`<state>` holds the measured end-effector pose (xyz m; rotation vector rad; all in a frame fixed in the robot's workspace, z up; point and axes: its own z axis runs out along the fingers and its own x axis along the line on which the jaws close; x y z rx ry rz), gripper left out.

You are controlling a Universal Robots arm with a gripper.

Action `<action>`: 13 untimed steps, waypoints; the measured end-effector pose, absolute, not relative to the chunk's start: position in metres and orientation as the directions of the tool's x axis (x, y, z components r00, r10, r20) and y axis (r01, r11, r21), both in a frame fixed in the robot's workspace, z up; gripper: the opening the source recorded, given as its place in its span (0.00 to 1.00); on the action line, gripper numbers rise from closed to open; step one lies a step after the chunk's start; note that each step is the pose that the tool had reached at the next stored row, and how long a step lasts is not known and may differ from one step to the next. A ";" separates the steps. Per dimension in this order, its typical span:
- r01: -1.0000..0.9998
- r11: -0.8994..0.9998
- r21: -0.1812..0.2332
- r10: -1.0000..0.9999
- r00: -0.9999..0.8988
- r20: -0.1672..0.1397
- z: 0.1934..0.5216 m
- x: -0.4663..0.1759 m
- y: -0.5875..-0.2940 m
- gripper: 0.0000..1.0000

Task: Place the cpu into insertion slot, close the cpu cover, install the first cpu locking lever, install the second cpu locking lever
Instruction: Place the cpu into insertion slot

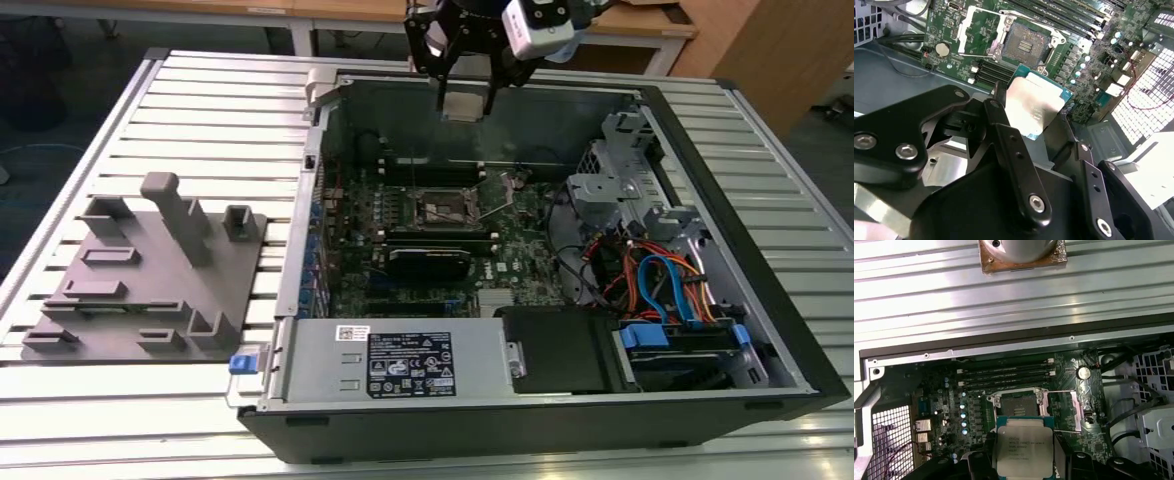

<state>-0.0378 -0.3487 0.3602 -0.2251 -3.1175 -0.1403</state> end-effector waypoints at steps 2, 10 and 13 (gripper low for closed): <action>0.152 0.984 0.088 0.151 -0.988 0.019 0.360 -0.038 -0.349 0.54; 0.163 0.983 0.088 0.161 -0.987 0.019 0.360 -0.038 -0.349 0.54; 0.172 0.981 0.088 0.171 -0.985 0.019 0.360 -0.038 -0.349 0.54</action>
